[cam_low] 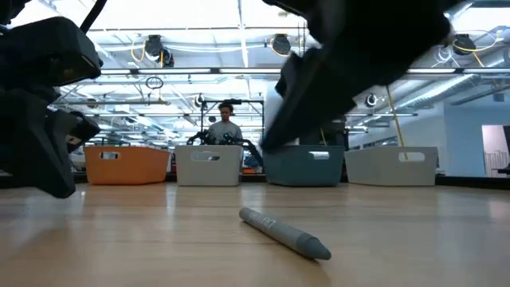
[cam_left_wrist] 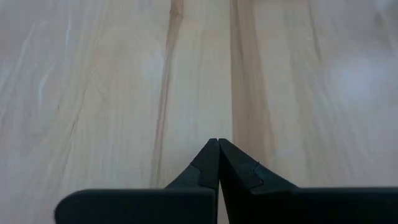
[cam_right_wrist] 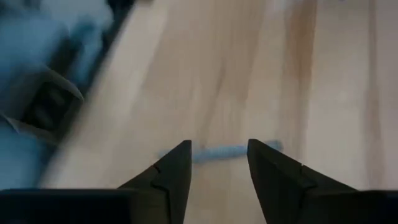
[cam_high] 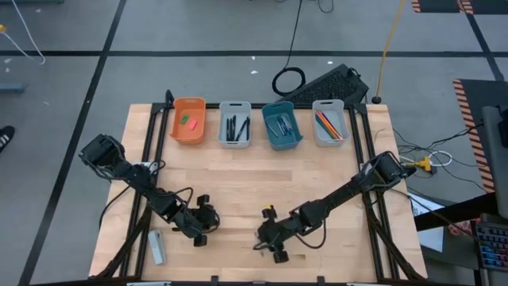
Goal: Sort crayons/erasers/pens/pencils in bins
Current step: Put the gray crayon into the blue bin
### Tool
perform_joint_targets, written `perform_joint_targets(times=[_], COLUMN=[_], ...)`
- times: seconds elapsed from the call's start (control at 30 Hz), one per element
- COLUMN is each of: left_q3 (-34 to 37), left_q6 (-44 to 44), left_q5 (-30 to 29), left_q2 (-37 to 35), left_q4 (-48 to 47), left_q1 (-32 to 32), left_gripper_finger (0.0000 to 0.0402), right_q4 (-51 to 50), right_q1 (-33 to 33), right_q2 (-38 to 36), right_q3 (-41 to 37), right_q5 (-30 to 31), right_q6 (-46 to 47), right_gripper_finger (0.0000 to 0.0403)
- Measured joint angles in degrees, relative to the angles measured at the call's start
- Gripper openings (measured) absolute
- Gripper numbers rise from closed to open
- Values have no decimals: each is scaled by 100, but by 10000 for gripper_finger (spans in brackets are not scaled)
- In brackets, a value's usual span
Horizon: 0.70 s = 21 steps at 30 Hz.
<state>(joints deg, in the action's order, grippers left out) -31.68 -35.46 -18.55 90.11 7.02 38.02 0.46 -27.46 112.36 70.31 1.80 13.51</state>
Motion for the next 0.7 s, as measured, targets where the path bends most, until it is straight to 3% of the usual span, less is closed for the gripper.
perform_joint_targets(times=[0.13, 0.33, 0.7], left_q3=[-2, -2, 0], left_q6=[49, 81, 106], left_q5=[-115, -427, -599], left_q2=[0, 0, 0], left_q4=[61, -156, -363], left_q1=[-46, -363, -831], left_gripper_finger=[10, 8, 5], right_q4=[-377, -2101, -3583], right_q1=[-104, -157, -68], right_q2=[-4, 214, 1209], right_q3=[409, 1217, 2648], right_q5=[383, 812, 445], right_q6=[1802, 3716, 5434], right_gripper_finger=[149, 136, 134])
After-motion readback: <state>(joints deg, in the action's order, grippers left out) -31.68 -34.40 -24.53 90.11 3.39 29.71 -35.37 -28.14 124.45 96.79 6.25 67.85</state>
